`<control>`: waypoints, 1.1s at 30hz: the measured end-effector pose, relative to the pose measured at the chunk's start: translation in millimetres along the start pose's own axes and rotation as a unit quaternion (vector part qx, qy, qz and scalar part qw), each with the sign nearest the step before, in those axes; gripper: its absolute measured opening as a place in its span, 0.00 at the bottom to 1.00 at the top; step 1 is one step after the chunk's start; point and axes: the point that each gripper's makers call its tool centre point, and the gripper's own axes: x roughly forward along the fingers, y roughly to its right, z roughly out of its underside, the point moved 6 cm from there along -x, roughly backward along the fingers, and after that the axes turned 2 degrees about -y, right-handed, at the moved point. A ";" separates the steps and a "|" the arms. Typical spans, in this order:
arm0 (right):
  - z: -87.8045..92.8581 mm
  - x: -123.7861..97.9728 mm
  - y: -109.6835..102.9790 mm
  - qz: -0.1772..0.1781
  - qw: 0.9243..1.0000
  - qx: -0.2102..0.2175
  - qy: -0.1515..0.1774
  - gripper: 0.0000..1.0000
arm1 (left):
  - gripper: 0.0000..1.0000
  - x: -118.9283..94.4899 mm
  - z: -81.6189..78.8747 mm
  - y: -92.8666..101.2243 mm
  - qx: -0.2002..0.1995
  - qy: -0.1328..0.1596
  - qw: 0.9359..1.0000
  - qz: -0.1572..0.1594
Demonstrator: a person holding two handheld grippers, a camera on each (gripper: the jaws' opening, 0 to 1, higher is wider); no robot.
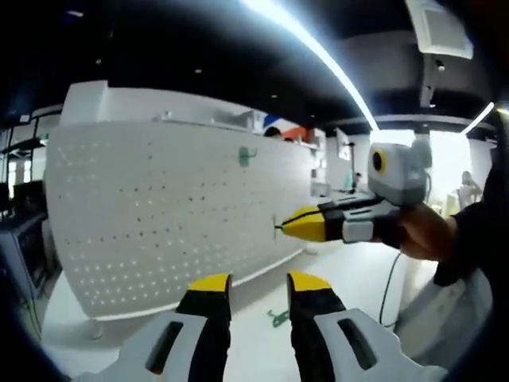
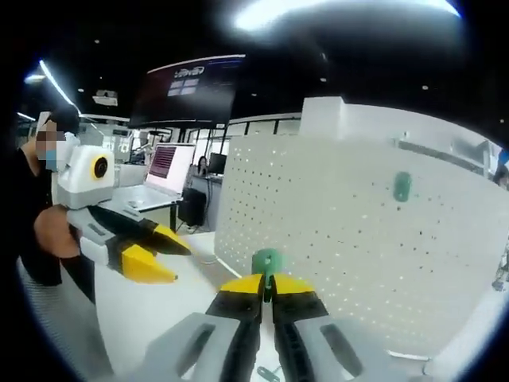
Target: Insert the hook assembly into the mounting plate slot until the hook locks in place.
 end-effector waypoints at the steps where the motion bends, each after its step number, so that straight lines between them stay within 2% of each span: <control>1: -1.5 -1.7 6.3 0.009 1.000 0.000 0.001 0.01 | 0.31 -0.2 -0.7 -0.3 0.002 0.002 1.000 -0.002; 7: -10.0 -10.5 38.1 0.054 0.999 0.001 0.010 0.01 | 0.40 -2.4 -5.3 -2.3 0.018 0.011 1.000 -0.021; 12: -28.5 -19.4 75.3 0.105 0.994 0.003 0.032 0.01 | 0.46 -3.8 -9.4 -3.4 0.037 0.018 0.998 -0.037; 17: -41.3 -22.1 103.4 0.141 0.989 0.007 0.044 0.01 | 0.49 -4.3 -11.5 -2.4 0.055 0.021 0.997 -0.043; 24: -58.3 -18.1 129.6 0.180 0.982 0.009 0.057 0.01 | 0.51 -4.7 -11.4 -4.6 0.053 0.020 0.997 -0.046; 33: -68.4 -1.8 160.4 0.212 0.974 0.028 0.074 0.01 | 0.51 -3.1 -9.7 -4.6 0.053 0.015 0.998 -0.044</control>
